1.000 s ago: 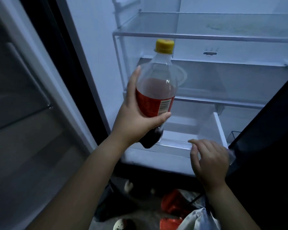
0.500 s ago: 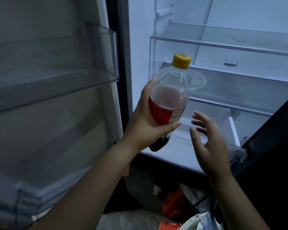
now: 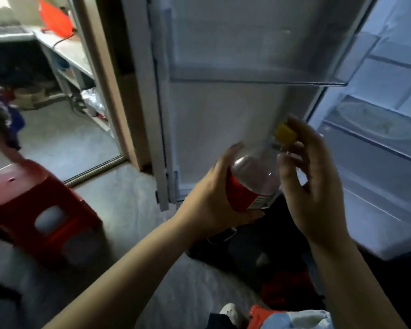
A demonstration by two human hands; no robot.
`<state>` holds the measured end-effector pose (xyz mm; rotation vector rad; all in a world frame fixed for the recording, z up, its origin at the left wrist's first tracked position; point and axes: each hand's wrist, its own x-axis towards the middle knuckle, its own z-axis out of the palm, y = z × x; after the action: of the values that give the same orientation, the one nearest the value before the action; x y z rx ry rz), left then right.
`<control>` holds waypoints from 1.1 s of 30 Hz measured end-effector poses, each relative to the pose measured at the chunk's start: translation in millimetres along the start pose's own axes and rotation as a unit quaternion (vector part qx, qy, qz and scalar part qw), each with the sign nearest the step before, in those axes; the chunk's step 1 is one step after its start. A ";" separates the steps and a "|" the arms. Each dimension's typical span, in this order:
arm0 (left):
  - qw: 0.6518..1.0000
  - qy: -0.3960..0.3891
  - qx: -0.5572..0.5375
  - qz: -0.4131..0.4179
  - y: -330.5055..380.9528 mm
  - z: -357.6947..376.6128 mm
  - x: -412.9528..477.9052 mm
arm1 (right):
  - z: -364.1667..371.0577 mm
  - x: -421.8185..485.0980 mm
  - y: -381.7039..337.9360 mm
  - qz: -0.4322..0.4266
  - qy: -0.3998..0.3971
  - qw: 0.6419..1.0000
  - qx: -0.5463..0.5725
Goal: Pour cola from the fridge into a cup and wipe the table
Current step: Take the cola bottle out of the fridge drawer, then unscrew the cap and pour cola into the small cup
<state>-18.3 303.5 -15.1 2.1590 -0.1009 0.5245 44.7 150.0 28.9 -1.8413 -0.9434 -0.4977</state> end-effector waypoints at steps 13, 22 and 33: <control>0.973 0.166 0.089 -0.133 -48.1 -167.0 -223.1 | 178.8 -57.3 -159.1 -0.083 -0.224 0.959 0.150; 0.906 0.324 0.161 -0.218 -51.1 -242.9 -339.6 | 287.9 -82.4 -256.6 -0.152 -0.339 0.886 0.277; 0.754 0.438 0.186 -0.453 -82.0 -316.8 -443.7 | 444.1 -107.2 -355.4 -0.206 -0.517 0.736 0.385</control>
<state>-504.9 551.1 -92.0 1.7772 1.5948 0.9298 -330.0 586.1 -37.7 -0.9989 -1.9438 0.7311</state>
